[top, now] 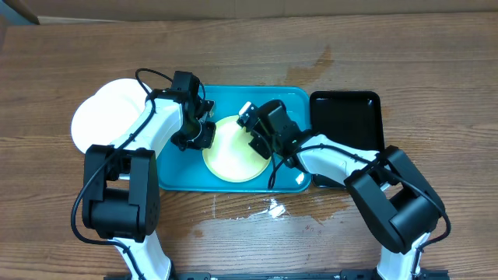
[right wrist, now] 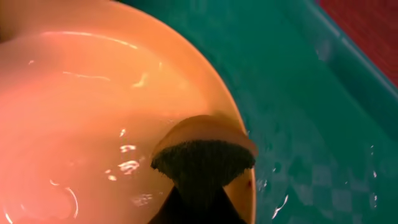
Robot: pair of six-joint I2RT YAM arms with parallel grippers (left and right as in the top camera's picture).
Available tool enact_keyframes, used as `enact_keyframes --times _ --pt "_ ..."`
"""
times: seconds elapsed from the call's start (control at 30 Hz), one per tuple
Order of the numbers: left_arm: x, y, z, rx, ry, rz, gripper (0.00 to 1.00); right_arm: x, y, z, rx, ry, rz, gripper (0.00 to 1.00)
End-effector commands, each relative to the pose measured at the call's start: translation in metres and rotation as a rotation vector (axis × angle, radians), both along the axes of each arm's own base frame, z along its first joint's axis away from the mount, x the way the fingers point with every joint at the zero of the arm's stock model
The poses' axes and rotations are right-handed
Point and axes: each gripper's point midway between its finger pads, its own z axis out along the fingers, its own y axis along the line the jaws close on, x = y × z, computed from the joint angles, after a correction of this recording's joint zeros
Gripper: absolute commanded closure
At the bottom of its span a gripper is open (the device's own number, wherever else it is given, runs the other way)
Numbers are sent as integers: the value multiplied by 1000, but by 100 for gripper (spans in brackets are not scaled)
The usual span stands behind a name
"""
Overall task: Clean dirty plates on tray and stack at the side
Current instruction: 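Wipe the yellow plate surface with the sponge in the right gripper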
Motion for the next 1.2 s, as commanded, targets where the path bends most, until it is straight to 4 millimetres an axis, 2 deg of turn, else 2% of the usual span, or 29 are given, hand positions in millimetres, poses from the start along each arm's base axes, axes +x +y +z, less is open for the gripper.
enact_keyframes --times 0.0,0.2,0.53,0.7,0.8,1.03,1.17 --pt "-3 6 -6 28 17 5 96 12 -4 0 7 -44 3 96" --pt "-3 6 -6 29 17 -5 96 23 7 16 15 -154 80 96" --pt "-2 6 -6 28 14 -5 96 16 24 24 99 -147 156 96" --pt "-3 6 -6 29 15 -5 96 22 42 53 219 -196 183 96" --pt "-3 6 -6 29 15 -5 96 25 45 64 251 -219 170 96" --pt "-2 6 -6 28 15 -5 96 18 38 48 212 -154 164 96" --pt "-2 6 -6 28 14 -5 96 21 29 33 192 -121 144 96"
